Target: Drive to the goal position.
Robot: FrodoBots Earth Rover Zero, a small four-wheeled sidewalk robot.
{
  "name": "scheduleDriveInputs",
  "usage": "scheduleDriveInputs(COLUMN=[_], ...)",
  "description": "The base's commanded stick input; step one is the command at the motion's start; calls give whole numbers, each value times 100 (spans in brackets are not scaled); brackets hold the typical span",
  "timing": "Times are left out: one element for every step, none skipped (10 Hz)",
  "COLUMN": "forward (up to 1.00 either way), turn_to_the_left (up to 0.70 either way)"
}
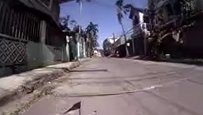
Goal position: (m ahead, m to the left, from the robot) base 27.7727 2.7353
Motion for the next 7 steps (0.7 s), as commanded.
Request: scheduleDriveInputs(forward=[70, 70, 70, 70, 70, 70, 70], turn_to_the_left=[-3, -3, -3, -3, -3, -3, -3])
